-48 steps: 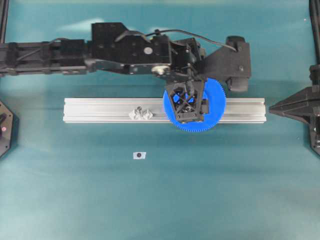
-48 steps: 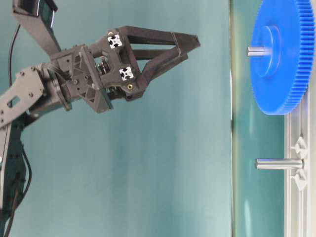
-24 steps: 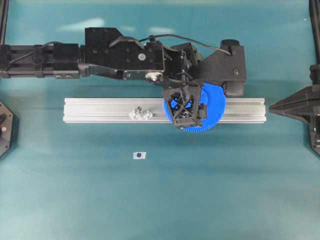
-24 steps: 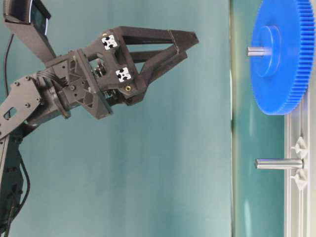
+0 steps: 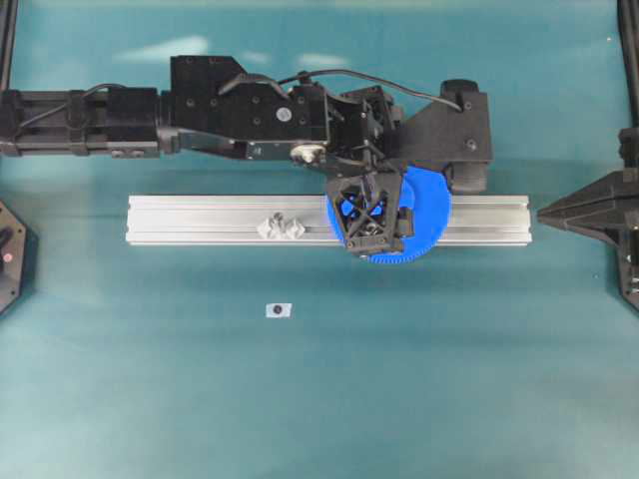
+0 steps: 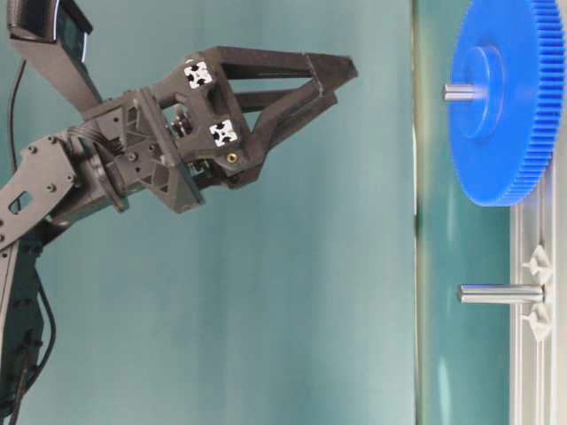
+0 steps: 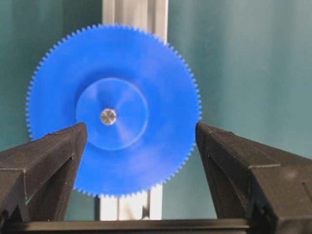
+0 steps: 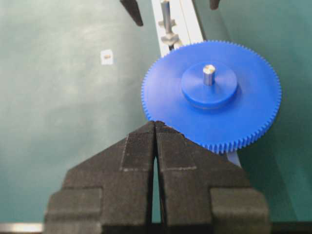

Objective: Insert the large gear onto the shaft.

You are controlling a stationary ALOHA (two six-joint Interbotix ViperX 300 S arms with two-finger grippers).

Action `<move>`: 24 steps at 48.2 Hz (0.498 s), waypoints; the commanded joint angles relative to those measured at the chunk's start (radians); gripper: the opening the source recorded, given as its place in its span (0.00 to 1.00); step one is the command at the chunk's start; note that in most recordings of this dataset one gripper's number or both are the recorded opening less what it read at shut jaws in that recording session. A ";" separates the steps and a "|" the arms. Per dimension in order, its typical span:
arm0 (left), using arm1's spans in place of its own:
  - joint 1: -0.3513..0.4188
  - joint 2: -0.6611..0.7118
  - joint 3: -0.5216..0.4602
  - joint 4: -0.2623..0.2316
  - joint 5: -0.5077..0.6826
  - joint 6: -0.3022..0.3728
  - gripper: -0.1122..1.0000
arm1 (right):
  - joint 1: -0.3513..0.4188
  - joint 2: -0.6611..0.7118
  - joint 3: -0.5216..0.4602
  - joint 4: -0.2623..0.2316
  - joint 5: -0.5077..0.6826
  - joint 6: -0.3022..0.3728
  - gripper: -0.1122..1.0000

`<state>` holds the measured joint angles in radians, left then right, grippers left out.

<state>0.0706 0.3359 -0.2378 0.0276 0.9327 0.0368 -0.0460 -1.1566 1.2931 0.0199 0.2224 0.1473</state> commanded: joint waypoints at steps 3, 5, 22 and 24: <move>-0.003 -0.018 -0.018 0.000 -0.008 0.000 0.87 | -0.003 0.008 -0.011 0.000 -0.006 0.011 0.12; -0.003 -0.018 -0.018 0.000 -0.008 0.000 0.87 | -0.002 0.008 -0.011 0.000 -0.008 0.011 0.12; -0.003 -0.018 -0.018 -0.002 -0.005 -0.002 0.87 | -0.002 0.008 -0.005 0.000 -0.008 0.011 0.12; -0.002 -0.018 -0.018 0.000 -0.005 -0.002 0.87 | -0.002 0.008 -0.005 0.000 -0.006 0.011 0.12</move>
<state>0.0706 0.3375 -0.2378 0.0276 0.9327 0.0368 -0.0460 -1.1566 1.2993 0.0199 0.2194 0.1473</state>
